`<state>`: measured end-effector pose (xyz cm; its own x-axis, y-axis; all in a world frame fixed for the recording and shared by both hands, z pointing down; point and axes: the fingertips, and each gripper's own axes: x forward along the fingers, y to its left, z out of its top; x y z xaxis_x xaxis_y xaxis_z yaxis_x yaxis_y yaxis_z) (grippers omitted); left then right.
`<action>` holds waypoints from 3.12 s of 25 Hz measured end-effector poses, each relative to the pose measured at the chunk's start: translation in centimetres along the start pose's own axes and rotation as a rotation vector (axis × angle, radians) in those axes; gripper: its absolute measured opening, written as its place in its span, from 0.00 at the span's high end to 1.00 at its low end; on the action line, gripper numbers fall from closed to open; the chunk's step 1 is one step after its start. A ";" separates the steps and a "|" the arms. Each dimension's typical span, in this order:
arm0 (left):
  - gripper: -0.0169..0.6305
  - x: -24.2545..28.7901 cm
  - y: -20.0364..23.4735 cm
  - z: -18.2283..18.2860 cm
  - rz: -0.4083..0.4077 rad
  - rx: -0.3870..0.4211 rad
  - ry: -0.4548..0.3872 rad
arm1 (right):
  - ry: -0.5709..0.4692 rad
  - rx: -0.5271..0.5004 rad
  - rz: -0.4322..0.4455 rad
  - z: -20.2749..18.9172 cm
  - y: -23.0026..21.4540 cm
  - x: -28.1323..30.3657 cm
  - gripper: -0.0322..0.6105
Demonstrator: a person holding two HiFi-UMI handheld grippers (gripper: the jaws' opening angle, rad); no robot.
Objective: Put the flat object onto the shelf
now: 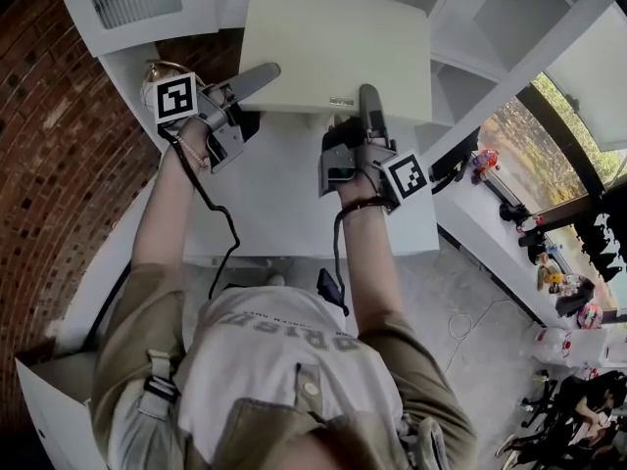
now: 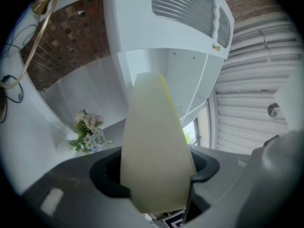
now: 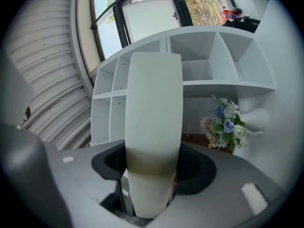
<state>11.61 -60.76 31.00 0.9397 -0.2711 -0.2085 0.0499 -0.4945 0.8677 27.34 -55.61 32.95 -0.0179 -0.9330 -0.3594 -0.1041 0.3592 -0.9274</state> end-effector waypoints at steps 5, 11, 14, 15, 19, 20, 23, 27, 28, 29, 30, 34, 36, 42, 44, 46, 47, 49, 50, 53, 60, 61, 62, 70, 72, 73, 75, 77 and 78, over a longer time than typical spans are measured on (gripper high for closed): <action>0.42 0.2 0.0 1.2 0.009 0.074 -0.043 | -0.076 -0.013 -0.033 0.4 0.4 0.6 0.52; 0.35 -1.3 -0.2 0.3 0.011 0.117 -0.107 | -0.108 -0.013 -0.046 0.4 0.5 1.2 0.52; 0.35 -1.0 0.1 -2.1 0.005 0.113 -0.086 | -0.102 0.008 -0.042 0.5 0.3 1.7 0.52; 0.35 -0.6 0.1 -2.9 0.000 0.109 -0.074 | -0.099 0.014 -0.039 0.6 0.3 1.8 0.51; 0.35 1.6 0.3 -4.7 0.004 0.075 -0.063 | -0.088 0.012 -0.032 0.8 0.4 2.0 0.51; 0.35 2.1 0.4 -4.7 0.008 0.060 -0.075 | -0.085 0.011 -0.032 0.9 0.4 2.1 0.51; 0.35 3.1 -0.1 -4.2 0.000 0.035 -0.112 | -0.075 0.008 -0.032 0.9 0.3 2.3 0.51; 0.44 3.7 -0.5 -2.5 0.004 0.025 -0.178 | -0.050 0.003 -0.035 0.7 0.3 3.0 0.50; 0.48 3.8 -0.4 -2.1 0.007 0.019 -0.191 | -0.045 0.003 -0.038 0.6 0.3 3.3 0.50; 0.49 3.8 -0.2 -1.8 0.009 0.014 -0.203 | -0.039 0.003 -0.040 0.6 0.2 3.6 0.50; 0.50 3.8 -0.1 -1.4 0.011 0.010 -0.214 | -0.030 0.001 -0.042 0.4 0.2 4.0 0.49; 0.51 3.8 -0.1 0.2 0.005 -0.005 -0.266 | 0.024 -0.032 -0.027 0.0 0.5 5.2 0.48; 0.51 3.8 -0.2 1.1 0.000 -0.012 -0.294 | 0.046 -0.051 -0.010 -0.2 0.8 5.5 0.47; 0.52 3.6 -0.1 3.3 -0.016 -0.031 -0.346 | 0.068 -0.101 0.015 -0.3 1.1 5.3 0.47; 0.52 3.5 0.0 3.8 -0.018 -0.039 -0.353 | 0.075 -0.115 0.019 0.0 1.2 5.0 0.48; 0.51 3.6 0.0 4.4 -0.022 -0.048 -0.359 | 0.089 -0.141 0.022 0.4 1.3 4.9 0.51; 0.51 3.6 0.0 4.7 -0.024 -0.051 -0.361 | 0.093 -0.161 0.023 0.7 1.4 4.8 0.51; 0.51 3.8 0.0 5.1 -0.026 -0.058 -0.362 | 0.097 -0.191 0.027 1.2 1.5 4.6 0.52; 0.50 3.8 0.0 5.2 -0.025 -0.062 -0.362 | 0.097 -0.198 0.029 1.4 1.5 4.6 0.52; 0.50 4.1 0.1 5.6 -0.019 -0.072 -0.360 | 0.087 -0.206 0.026 1.7 1.6 5.2 0.52; 0.46 4.9 -1.0 5.3 -0.069 -0.059 -0.332 | 0.006 -0.187 -0.006 3.2 2.7 6.6 0.52; 0.46 4.9 -1.1 5.0 -0.071 -0.054 -0.333 | -0.004 -0.184 -0.009 3.5 2.9 6.8 0.53; 0.46 4.9 -1.1 4.8 -0.072 -0.052 -0.334 | -0.013 -0.183 -0.011 3.7 3.0 7.1 0.52; 0.48 5.6 0.7 3.2 -0.004 -0.052 -0.343 | 0.017 -0.176 -0.016 4.5 2.8 8.9 0.51; 0.48 5.7 0.8 3.8 0.003 -0.053 -0.362 | 0.040 -0.183 -0.010 4.4 2.8 9.2 0.52; 0.48 5.7 0.9 4.1 0.009 -0.053 -0.373 | 0.050 -0.187 -0.009 4.3 2.7 9.2 0.53; 0.48 5.8 1.3 4.8 0.021 -0.056 -0.395 | 0.064 -0.187 -0.013 4.4 2.3 9.0 0.56; 0.48 5.8 1.6 5.4 0.034 -0.055 -0.414 | 0.075 -0.180 -0.020 4.6 1.7 8.9 0.57; 0.48 5.8 1.8 5.6 0.039 -0.053 -0.422 | 0.081 -0.181 -0.023 4.7 1.3 9.0 0.57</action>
<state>15.30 -67.85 28.80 0.7211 -0.6084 -0.3314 0.0443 -0.4369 0.8984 31.72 -63.40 28.02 -0.0926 -0.9422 -0.3220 -0.2824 0.3349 -0.8989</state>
